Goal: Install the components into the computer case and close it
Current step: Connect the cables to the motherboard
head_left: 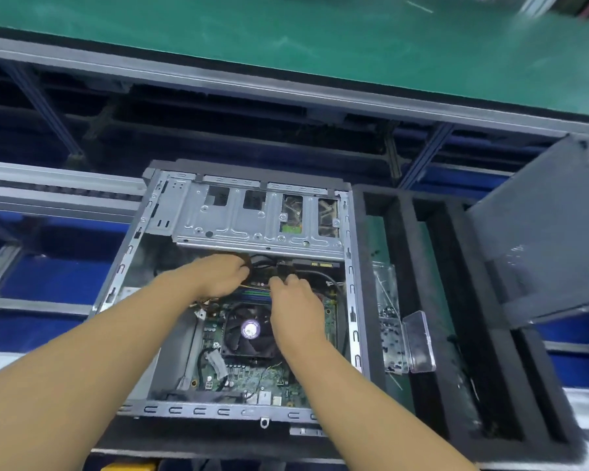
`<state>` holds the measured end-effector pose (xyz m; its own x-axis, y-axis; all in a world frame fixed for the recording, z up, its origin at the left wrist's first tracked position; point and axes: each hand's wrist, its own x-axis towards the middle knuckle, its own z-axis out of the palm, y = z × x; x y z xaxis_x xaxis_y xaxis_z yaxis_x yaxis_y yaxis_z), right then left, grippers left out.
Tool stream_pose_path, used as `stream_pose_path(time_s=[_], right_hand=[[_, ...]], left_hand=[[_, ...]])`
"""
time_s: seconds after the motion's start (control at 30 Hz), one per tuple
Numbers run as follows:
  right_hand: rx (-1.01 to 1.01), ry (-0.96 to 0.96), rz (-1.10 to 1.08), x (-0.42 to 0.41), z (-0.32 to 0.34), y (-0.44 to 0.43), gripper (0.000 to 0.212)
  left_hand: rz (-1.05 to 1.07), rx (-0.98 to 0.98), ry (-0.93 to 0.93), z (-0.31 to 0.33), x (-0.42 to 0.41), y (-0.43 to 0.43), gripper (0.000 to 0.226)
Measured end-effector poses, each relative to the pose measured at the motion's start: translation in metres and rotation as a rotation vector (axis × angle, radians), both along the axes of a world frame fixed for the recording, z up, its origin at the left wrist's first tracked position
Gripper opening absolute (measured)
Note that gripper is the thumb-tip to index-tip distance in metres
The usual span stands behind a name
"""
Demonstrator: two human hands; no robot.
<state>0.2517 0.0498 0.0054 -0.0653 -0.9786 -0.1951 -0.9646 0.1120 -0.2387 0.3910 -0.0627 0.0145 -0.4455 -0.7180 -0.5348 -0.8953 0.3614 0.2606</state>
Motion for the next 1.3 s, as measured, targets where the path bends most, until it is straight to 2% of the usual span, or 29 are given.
stream_pose_path(time_s=[0.1,0.17,0.27,0.4,0.5,0.6,0.73,0.9,1.0,1.1,1.3], right_hand=[[0.025,0.055,0.007,0.002,0.001,-0.001,0.047],[0.033,0.027,-0.012,0.002,0.000,-0.003,0.044],[0.017,-0.037,-0.031,0.001,-0.003,-0.009,0.040],[0.022,-0.127,0.018,0.005,-0.010,-0.016,0.047],[0.048,-0.185,0.029,0.002,-0.017,-0.027,0.041],[0.065,-0.211,0.030,-0.001,-0.021,-0.037,0.038],[0.126,-0.218,-0.003,-0.002,-0.023,-0.043,0.032],[0.225,-0.237,-0.081,-0.001,-0.021,-0.049,0.022],[0.200,-0.286,-0.153,0.010,-0.021,-0.051,0.022],[0.167,-0.284,-0.216,0.016,-0.024,-0.053,0.022],[0.186,-0.293,-0.290,0.020,-0.027,-0.058,0.028]], left_hand=[[-0.035,0.070,0.015,-0.006,-0.006,-0.004,0.030],[-0.001,0.039,-0.081,-0.014,-0.007,-0.002,0.026],[0.049,0.040,-0.247,-0.021,-0.006,-0.002,0.046],[0.041,0.088,-0.249,-0.017,-0.004,-0.008,0.052],[0.035,0.063,-0.244,-0.015,-0.007,-0.011,0.050],[0.062,0.042,-0.327,-0.016,-0.010,-0.017,0.039],[0.030,0.114,-0.384,-0.016,-0.009,-0.030,0.047],[-0.011,0.170,-0.300,-0.022,-0.002,-0.029,0.035],[0.023,0.228,-0.233,-0.021,0.006,-0.030,0.027],[0.035,0.165,-0.217,-0.021,0.006,-0.029,0.024],[0.015,0.207,-0.219,-0.020,0.005,-0.028,0.031]])
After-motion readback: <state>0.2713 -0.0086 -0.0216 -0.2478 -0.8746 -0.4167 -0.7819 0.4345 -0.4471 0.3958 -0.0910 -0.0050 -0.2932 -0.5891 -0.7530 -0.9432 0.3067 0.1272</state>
